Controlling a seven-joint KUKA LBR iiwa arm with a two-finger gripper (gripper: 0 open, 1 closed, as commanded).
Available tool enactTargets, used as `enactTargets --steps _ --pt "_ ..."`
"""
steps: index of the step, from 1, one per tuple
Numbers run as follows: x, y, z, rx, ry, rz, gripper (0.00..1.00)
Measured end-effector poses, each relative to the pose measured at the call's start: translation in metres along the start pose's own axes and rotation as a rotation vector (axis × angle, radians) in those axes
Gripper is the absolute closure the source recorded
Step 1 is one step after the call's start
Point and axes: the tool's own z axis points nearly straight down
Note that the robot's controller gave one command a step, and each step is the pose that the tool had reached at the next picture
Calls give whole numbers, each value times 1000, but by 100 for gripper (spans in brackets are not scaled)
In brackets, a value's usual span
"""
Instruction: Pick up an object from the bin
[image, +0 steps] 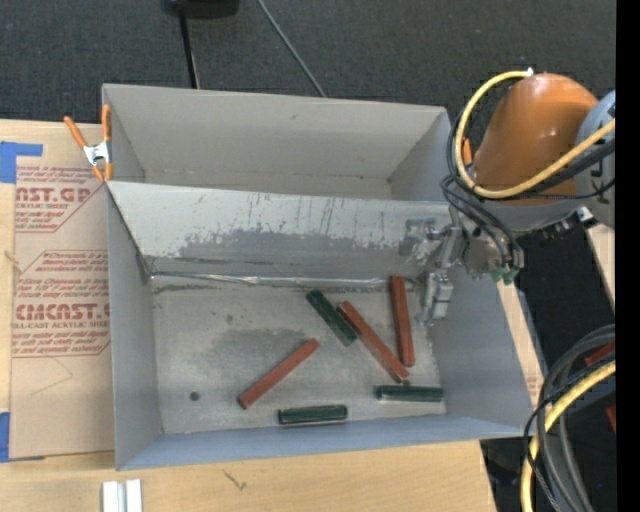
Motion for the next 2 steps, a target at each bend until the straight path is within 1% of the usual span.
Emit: enactTargets --steps 1,2 --pt "0 0 0 0 0 0 0" --pt "13 22 45 0 -5 62 0"
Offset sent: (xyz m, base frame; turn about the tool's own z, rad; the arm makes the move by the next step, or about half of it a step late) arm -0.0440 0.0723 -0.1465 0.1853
